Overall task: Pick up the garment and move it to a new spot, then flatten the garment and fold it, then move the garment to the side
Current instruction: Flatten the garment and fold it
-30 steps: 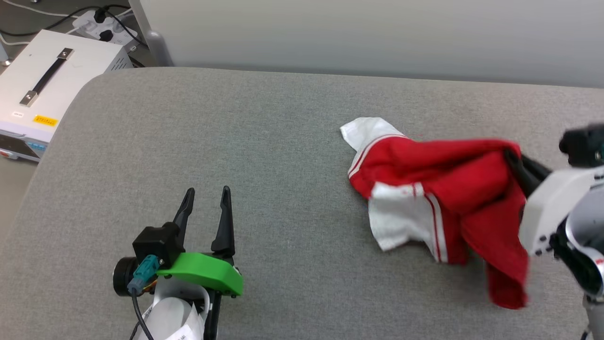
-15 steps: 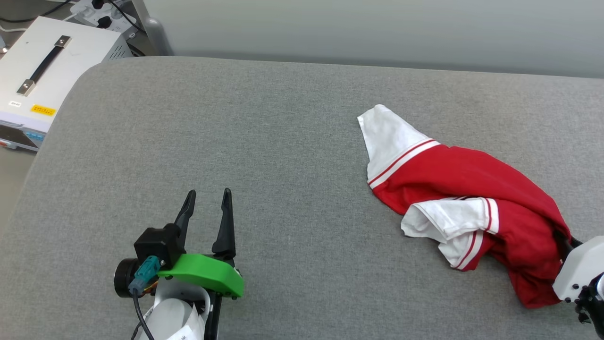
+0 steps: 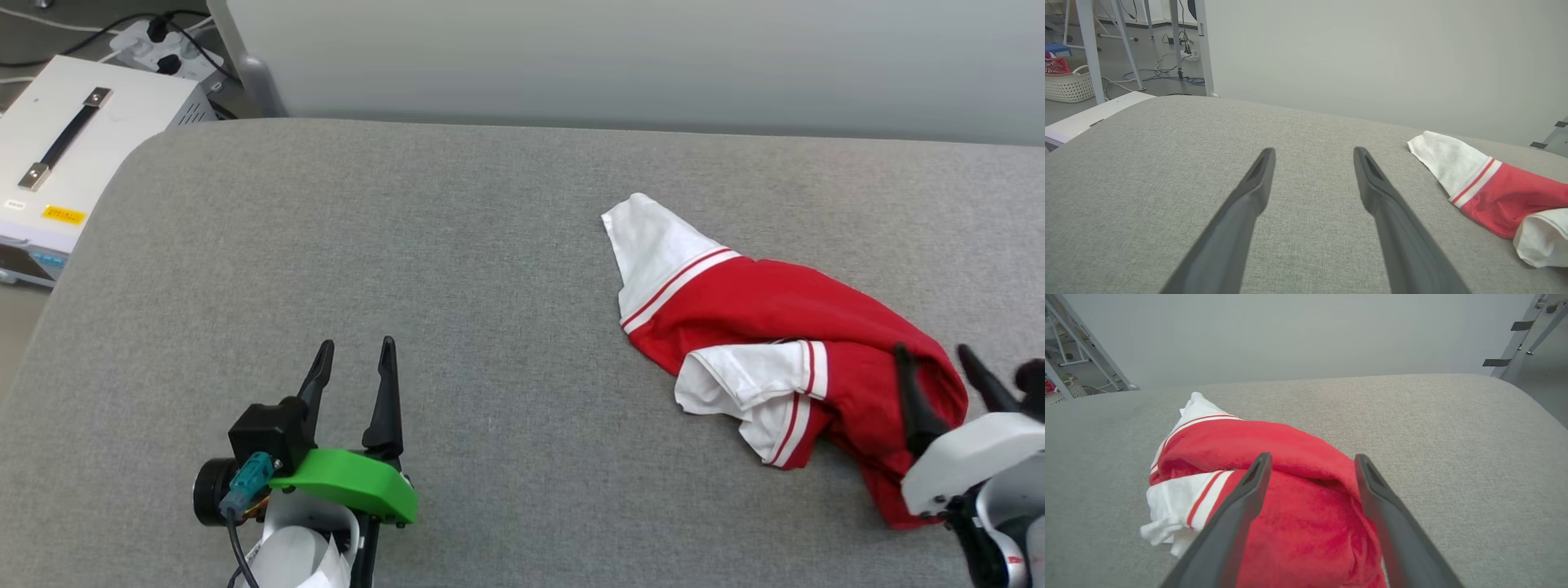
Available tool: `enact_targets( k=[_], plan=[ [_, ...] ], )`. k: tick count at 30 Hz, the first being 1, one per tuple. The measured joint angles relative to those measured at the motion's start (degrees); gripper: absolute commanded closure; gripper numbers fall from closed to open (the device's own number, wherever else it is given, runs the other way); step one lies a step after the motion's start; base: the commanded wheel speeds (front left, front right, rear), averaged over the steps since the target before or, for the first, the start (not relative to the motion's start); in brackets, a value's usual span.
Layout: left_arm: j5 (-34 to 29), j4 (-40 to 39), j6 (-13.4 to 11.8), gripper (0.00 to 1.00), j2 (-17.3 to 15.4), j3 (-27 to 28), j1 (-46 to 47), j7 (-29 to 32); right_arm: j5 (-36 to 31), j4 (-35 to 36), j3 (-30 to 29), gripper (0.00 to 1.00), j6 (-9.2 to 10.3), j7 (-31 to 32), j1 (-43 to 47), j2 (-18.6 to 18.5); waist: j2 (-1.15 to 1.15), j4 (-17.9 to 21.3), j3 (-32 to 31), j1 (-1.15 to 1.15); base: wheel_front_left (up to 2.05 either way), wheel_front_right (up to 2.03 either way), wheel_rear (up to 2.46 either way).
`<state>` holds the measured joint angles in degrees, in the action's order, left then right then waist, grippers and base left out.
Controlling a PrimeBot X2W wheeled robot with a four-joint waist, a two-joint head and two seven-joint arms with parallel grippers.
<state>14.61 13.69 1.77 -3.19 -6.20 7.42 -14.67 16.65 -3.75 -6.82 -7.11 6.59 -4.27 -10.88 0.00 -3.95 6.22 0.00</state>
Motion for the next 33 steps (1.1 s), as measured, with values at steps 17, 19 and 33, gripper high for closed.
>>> enact_targets(
  k=[17, 19, 33],
  plan=[
    [0.1, 0.0, 0.0, 0.0, 0.0, -0.9, 0.4, 0.0, 2.2, 10.9, 39.7, 0.0, 0.0, 30.4, -13.5, -22.8, 0.0, -1.7, 2.7, 0.0, 0.0, 0.0, 0.0],
    [0.1, 0.0, 0.0, 0.0, 0.0, -0.9, 0.5, 0.0, 2.2, 9.4, 42.2, 0.0, 0.0, 30.8, -15.6, -23.8, 0.0, -2.1, 3.2, 0.0, 0.0, 0.0, 0.0],
    [0.5, -0.2, 0.0, 0.0, 0.0, -0.3, 1.0, 0.0, 2.4, 2.6, 39.5, 1.0, 0.0, 26.3, -19.3, -22.2, 0.0, -1.2, 4.4, 0.0, 0.0, 0.0, 0.0]
  ],
)
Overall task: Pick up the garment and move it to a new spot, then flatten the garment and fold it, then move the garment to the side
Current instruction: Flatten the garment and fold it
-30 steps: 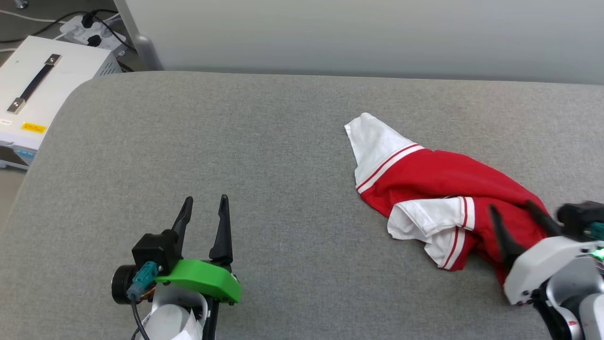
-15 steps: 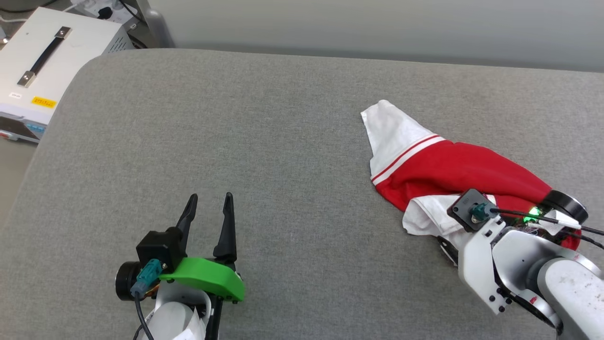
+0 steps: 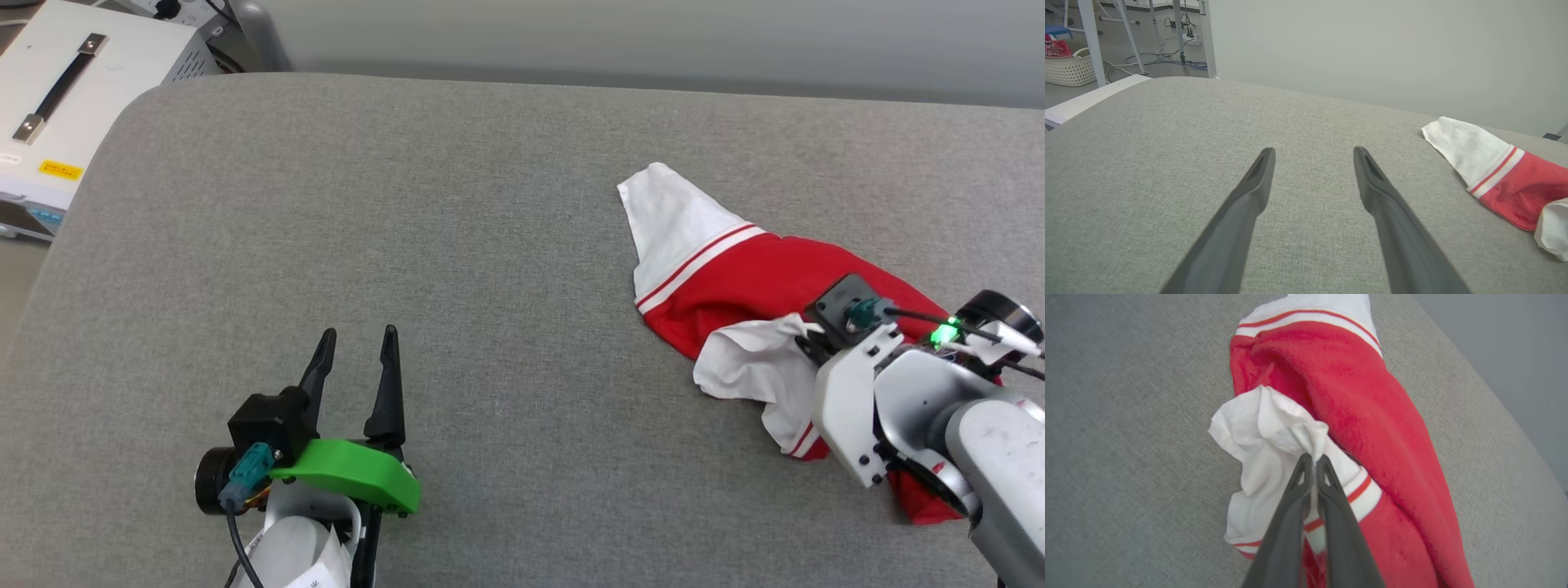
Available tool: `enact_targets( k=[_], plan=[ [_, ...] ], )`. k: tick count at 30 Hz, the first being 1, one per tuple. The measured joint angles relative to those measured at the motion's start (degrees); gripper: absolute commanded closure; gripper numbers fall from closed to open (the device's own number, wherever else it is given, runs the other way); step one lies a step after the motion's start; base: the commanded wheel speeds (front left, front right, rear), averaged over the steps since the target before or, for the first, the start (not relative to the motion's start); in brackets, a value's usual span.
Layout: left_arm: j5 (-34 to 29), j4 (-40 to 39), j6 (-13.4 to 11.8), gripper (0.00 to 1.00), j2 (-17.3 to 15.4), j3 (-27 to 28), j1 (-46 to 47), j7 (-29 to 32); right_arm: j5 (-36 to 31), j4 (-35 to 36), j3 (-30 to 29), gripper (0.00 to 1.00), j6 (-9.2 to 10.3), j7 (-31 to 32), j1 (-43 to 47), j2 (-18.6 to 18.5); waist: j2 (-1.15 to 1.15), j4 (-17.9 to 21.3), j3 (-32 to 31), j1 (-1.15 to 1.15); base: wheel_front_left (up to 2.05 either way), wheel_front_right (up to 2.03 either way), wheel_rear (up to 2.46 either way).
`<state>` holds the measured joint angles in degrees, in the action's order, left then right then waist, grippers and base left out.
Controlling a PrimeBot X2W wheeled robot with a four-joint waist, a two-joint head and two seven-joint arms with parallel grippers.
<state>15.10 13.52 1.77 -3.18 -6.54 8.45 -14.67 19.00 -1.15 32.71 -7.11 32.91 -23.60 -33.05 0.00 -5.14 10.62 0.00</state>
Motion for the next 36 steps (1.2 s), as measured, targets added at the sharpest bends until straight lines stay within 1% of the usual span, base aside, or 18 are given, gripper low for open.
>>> enact_targets(
  k=[3, 5, 10, 15, 20, 21, 24, 27, 28, 29, 30, 33, 36],
  plan=[
    [0.0, -0.1, 0.0, 0.0, 0.0, 0.2, 0.0, 0.0, -0.3, 0.6, -5.4, 1.0, 0.0, -2.0, 0.1, 1.7, 0.0, 0.8, -0.3, 0.0, 0.0, 0.0, 0.0],
    [-0.1, -0.1, 0.0, 0.0, 0.0, 0.4, 0.0, 0.0, -0.3, 1.0, -10.5, 1.0, -0.01, -3.2, 0.7, 3.3, 0.0, 1.4, -0.5, 0.0, 0.0, 0.0, 0.0],
    [-0.3, -0.2, 0.0, 0.0, 0.0, 0.4, 0.0, 0.0, -1.2, 0.0, -26.3, 1.0, -0.01, -4.4, 5.1, 7.8, 0.0, 2.6, -0.9, 0.0, 0.0, 0.0, 0.0],
    [-0.5, -0.2, 0.0, 0.0, 0.0, 0.3, 0.0, 0.0, -1.8, -4.1, -41.4, 1.0, -0.01, -5.1, 10.3, 11.6, 0.0, 3.2, -0.8, 0.0, 0.0, 0.0, 0.0],
    [-0.5, 0.2, 0.1, 0.0, 0.0, 0.1, 0.0, 0.0, -2.5, -9.8, -54.4, 1.0, 0.0, -7.1, 15.3, 15.7, 0.0, 3.0, -0.8, 0.0, 0.0, 0.0, 0.0],
    [-0.5, 0.2, 0.1, 0.0, 0.0, 0.1, 0.0, 0.0, -2.5, -10.9, -56.7, 1.0, 0.0, -7.6, 16.3, 16.9, 0.0, 2.9, -0.8, 0.0, 0.0, 0.0, 0.0],
    [-0.5, 0.4, 0.2, 0.0, 0.0, 0.1, 0.0, 0.0, -2.8, -14.6, -60.8, 1.0, -0.01, -9.2, 18.7, 19.3, 0.0, 2.9, -0.9, 0.0, 0.0, 0.0, 0.0],
    [-0.6, 0.5, 0.3, 0.0, 0.0, 0.2, 0.0, 0.0, -3.3, -17.3, -62.7, 1.0, -0.01, -11.1, 20.3, 21.5, 0.0, 3.1, -0.9, 0.0, 0.0, 0.0, 0.0],
    [-0.6, 0.5, 0.3, 0.0, 0.0, 0.3, 0.0, 0.0, -3.4, -18.4, -63.1, 0.91, 0.0, -12.0, 20.4, 22.2, 0.0, 3.2, -1.0, 0.0, 0.0, 0.0, 0.0],
    [-0.6, 0.5, 0.3, 0.0, 0.0, 0.3, 0.0, 0.0, -3.4, -19.0, -63.3, 0.62, -0.01, -13.2, 20.4, 22.8, 0.0, 3.3, -1.0, 0.0, 0.0, 0.0, 0.0],
    [-0.6, 0.5, 0.3, 0.0, 0.0, 0.3, 0.0, 0.0, -3.4, -19.4, -63.6, 0.0, 0.0, -14.8, 20.3, 23.4, 0.0, 3.4, -1.1, 0.0, 0.0, 0.0, 0.0],
    [-0.6, 0.6, 0.3, 0.0, -0.1, 0.2, 0.0, 0.0, -3.1, -19.5, -64.3, 0.0, 0.0, -20.0, 20.2, 25.0, 0.0, 3.6, -1.4, 0.0, 0.0, 0.0, 0.0],
    [-0.6, 0.8, 0.3, 0.0, -0.3, 0.2, -0.1, 0.0, -3.2, -18.7, -64.3, 0.0, 0.0, -25.8, 20.2, 25.6, 0.0, 3.8, -2.0, 0.0, 0.0, 0.0, 0.0]
  ],
)
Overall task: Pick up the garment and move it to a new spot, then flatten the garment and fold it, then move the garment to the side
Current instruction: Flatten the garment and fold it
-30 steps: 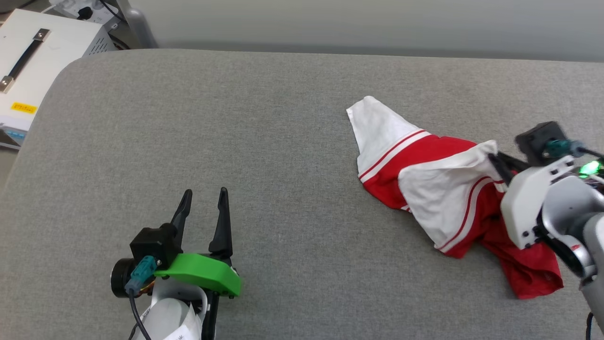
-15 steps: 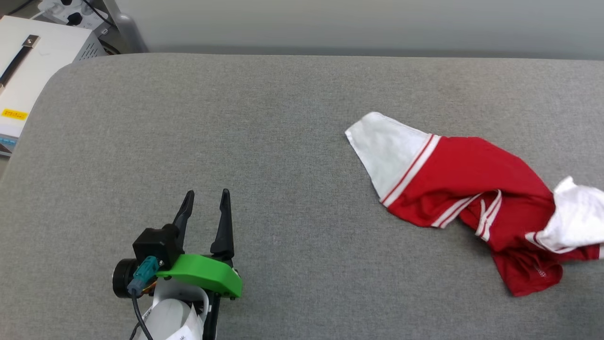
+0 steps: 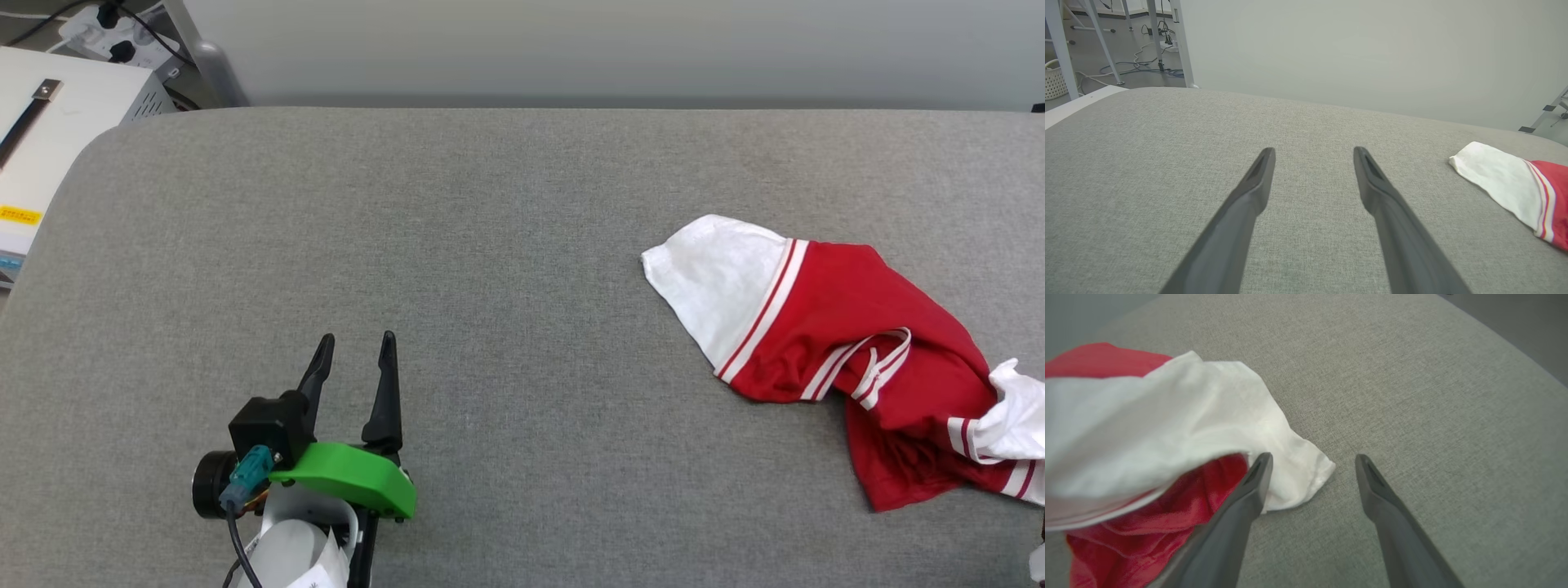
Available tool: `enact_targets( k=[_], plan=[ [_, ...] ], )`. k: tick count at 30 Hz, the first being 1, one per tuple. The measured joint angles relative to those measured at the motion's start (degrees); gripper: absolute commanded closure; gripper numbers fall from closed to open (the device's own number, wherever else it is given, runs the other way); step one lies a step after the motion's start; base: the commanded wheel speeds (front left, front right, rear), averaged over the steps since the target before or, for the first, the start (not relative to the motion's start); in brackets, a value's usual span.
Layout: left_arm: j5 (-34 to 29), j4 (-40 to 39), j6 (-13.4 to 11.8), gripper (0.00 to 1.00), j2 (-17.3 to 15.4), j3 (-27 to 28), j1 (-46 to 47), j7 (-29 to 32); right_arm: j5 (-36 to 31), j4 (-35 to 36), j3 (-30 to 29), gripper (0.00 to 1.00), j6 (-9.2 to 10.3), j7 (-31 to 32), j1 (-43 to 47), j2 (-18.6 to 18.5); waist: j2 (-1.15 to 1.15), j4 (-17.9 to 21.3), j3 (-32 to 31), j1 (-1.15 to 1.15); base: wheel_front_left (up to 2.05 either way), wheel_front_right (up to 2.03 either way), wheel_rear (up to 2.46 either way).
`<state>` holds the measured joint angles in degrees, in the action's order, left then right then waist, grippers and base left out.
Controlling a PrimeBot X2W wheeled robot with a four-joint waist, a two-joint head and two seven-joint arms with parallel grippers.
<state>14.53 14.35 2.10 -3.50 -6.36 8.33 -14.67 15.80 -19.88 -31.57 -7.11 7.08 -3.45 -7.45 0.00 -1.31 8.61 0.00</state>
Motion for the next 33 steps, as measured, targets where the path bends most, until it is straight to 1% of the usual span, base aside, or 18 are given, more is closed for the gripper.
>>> enact_targets(
  k=[3, 6, 11, 17, 20, 24, 28, 33],
  plan=[
    [0.0, 0.2, 0.0, 0.0, -0.2, 0.0, -0.1, 0.0, -0.4, 2.4, 0.8, 0.0, 0.0, -5.5, 0.0, 0.3, 0.0, 0.2, -0.8, 0.0, 0.0, 0.0, 0.0],
    [0.0, 0.2, 0.0, 0.0, -0.5, 0.0, -0.3, 0.0, -1.1, 5.8, 2.2, 0.0, 0.0, -8.7, 0.1, 1.0, 0.0, 0.3, -1.5, 0.0, 0.0, 0.0, 0.0],
    [0.0, 0.1, -0.1, 0.0, -0.9, 0.0, -0.9, 0.0, -3.6, 13.2, 7.1, 0.0, 0.0, -10.9, 1.8, 2.0, 0.0, 0.8, -2.7, 0.0, 0.0, 0.0, 0.0],
    [0.0, -0.3, -0.1, 0.0, -1.5, -0.3, -0.9, 0.2, -6.8, 21.6, 14.9, 0.0, 0.0, -10.1, 5.9, 3.2, 0.0, 1.3, -4.1, 0.0, 0.0, 0.0, 0.0],
    [0.0, -0.6, -0.1, 0.0, -1.9, -0.6, -0.9, 0.7, -7.1, 25.1, 18.6, 0.0, 0.0, -9.0, 8.3, 3.4, 0.0, 1.6, -4.3, 0.0, 0.0, 0.0, 0.0],
    [-0.7, -0.9, 0.0, 0.0, -2.8, -1.4, -0.2, 1.8, -7.2, 28.7, 21.9, 0.0, 0.0, -8.0, 10.1, 3.6, 0.0, 2.1, -3.9, 0.0, 0.0, 0.0, 0.0],
    [-1.6, -0.9, 1.3, 0.0, -3.8, -3.4, 3.5, 4.4, -7.2, 31.4, 24.1, 0.0, 0.0, -6.9, 10.2, 3.6, 0.0, 2.8, -2.8, 0.0, 0.0, 0.0, 0.0],
    [-2.1, 0.2, 3.5, 0.0, -4.1, -8.1, 11.3, 10.2, -7.1, 33.9, 26.7, 0.0, 0.0, -6.1, 9.5, 2.7, 0.0, 3.8, -0.3, 0.0, 0.0, 0.0, 0.0]
  ],
)
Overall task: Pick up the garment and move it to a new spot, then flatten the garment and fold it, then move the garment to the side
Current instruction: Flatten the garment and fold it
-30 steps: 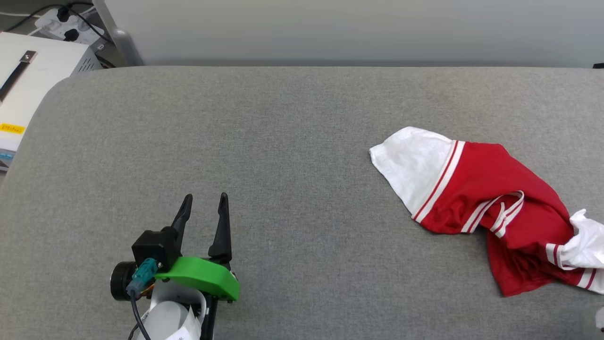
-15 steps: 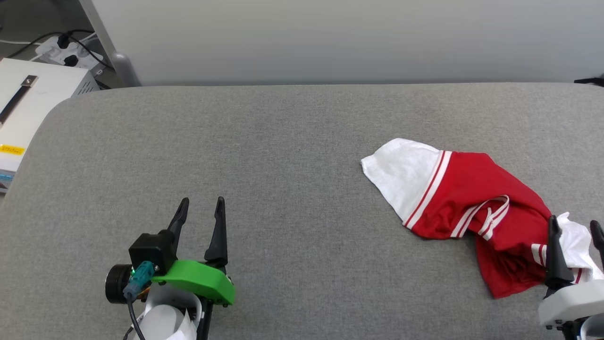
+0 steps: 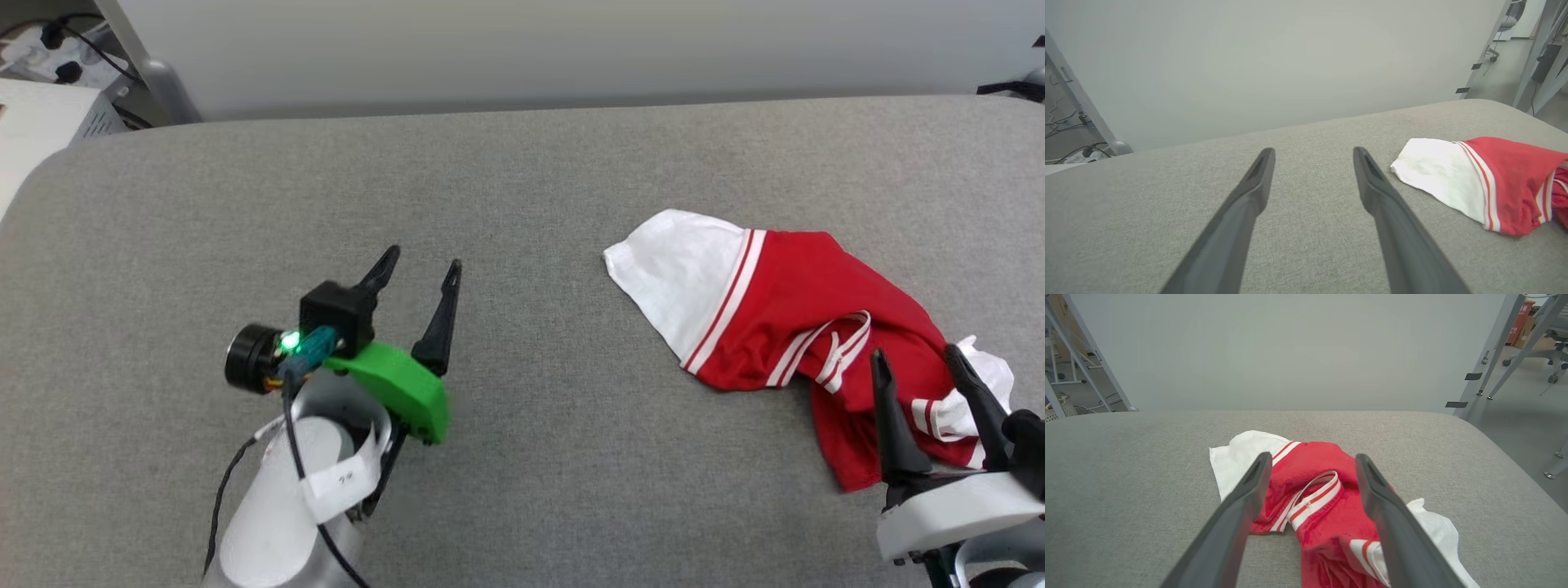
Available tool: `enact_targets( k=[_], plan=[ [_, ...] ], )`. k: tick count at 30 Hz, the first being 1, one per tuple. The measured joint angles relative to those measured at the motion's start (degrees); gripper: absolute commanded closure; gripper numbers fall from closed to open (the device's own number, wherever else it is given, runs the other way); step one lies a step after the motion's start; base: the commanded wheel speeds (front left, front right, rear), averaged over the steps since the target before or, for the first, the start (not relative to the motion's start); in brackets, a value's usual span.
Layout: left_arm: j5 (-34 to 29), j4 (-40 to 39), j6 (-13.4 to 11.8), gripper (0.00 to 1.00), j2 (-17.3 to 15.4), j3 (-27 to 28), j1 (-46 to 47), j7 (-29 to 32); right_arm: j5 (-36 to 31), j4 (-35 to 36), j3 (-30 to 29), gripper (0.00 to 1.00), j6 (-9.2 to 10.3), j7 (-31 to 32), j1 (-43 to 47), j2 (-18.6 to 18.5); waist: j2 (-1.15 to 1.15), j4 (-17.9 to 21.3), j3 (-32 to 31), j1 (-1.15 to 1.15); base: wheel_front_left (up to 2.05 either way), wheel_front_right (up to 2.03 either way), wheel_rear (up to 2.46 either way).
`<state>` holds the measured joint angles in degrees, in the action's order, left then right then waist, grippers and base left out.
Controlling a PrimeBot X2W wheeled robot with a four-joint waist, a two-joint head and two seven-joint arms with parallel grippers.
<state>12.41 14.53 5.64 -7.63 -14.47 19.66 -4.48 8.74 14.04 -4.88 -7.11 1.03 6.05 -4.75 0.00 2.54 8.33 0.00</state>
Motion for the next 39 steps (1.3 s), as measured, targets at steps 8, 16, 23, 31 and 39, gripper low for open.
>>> enact_targets(
  k=[8, 16, 23, 31, 39],
  plan=[
    [1.9, 7.6, 1.5, 0.0, -0.3, -9.7, 14.4, 11.1, 0.1, 1.8, 2.8, 0.0, 0.0, 0.3, -2.7, -0.8, 0.0, 2.1, 5.3, 0.0, 0.0, 0.0, 0.0],
    [9.1, 17.9, 1.6, 0.0, -0.1, -18.4, 29.2, 17.9, 0.6, 1.7, 4.4, 0.0, 0.0, -0.3, -5.6, -0.5, 0.0, 4.7, 11.2, 0.0, 0.0, 0.0, 0.0],
    [15.2, 26.4, 1.6, 0.0, -0.1, -27.8, 37.4, 22.1, 1.2, -0.3, 5.9, 0.0, 0.0, -1.4, -7.6, 0.2, 0.0, 7.8, 15.0, 0.0, 0.0, 0.0, 0.0],
    [20.8, 33.6, 1.7, 0.0, -0.3, -39.5, 43.4, 29.0, 2.9, -3.0, 6.6, 0.0, 0.0, -2.3, -8.6, 0.7, 0.0, 11.3, 17.2, 0.0, 0.0, 0.0, 0.0],
    [27.0, 37.5, 1.6, 1.0, -0.2, -44.2, 46.8, 34.2, 3.7, -4.2, 6.2, 0.0, 0.0, -2.6, -8.8, 0.9, 0.0, 12.5, 17.4, 0.0, 0.0, 0.0, 0.0]
  ],
)
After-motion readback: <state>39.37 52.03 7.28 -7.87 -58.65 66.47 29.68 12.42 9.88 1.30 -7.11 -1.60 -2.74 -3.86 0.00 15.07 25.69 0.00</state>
